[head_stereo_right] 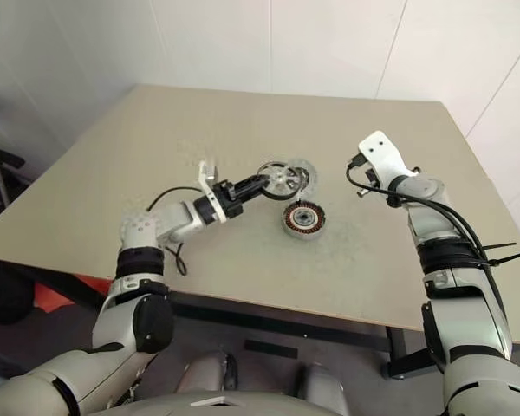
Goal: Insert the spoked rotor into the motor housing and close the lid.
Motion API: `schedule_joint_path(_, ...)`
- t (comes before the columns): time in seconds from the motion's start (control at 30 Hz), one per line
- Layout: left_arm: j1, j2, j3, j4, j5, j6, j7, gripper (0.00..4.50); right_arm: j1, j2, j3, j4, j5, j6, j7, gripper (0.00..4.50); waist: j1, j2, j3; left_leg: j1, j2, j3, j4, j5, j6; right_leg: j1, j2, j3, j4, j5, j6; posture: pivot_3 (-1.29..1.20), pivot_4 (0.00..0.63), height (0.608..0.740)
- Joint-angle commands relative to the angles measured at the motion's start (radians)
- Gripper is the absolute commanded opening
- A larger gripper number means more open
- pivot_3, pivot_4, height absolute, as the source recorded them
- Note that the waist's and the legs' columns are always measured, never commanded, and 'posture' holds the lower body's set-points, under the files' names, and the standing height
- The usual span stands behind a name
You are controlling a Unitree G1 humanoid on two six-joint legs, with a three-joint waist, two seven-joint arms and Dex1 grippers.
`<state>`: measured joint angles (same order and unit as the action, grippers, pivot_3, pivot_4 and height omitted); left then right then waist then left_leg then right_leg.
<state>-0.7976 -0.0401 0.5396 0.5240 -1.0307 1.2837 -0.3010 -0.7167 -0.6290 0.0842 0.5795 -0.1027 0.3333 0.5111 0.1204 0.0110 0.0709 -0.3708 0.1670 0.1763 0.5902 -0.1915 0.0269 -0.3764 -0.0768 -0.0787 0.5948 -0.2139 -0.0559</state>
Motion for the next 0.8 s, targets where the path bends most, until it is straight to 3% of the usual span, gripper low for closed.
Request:
schedule_joint_path(0.03, -0.058, -0.014, -0.062, 0.052, 0.021, 0.0, -0.036, 0.42, -0.039, -0.006, -0.026, -0.009, -0.005, -0.023, -0.021, 0.0, 0.001, 0.0, 0.0, 0.0, 0.0, 0.0, 0.0, 0.0, 0.0, 0.0, 0.0, 0.0, 0.0, 0.0, 0.0, 0.0, 0.0, 0.74)
schedule_joint_path(0.37, -0.056, 0.004, -0.202, 0.223, 0.183, -0.122, -0.189, 0.42, 0.0, -0.011, -0.045, -0.072, 0.008, 0.013, -0.032, 0.0, 0.003, 0.0, 0.0, -0.002, 0.0, 0.0, 0.0, 0.001, 0.004, -0.003, 0.0, 0.0, 0.0, 0.0, 0.0, 0.0, 0.0, 0.74)
schedule_joint_path(0.8, -0.117, -0.022, -0.168, 0.444, 0.281, -0.284, -0.25, 0.42, 0.009, -0.007, -0.04, -0.094, 0.003, 0.016, -0.018, 0.0, 0.004, 0.0, 0.0, -0.003, 0.0, 0.0, 0.002, 0.001, 0.005, -0.003, 0.0, 0.0, 0.0, 0.0, 0.0, 0.0, 0.0, 0.74)
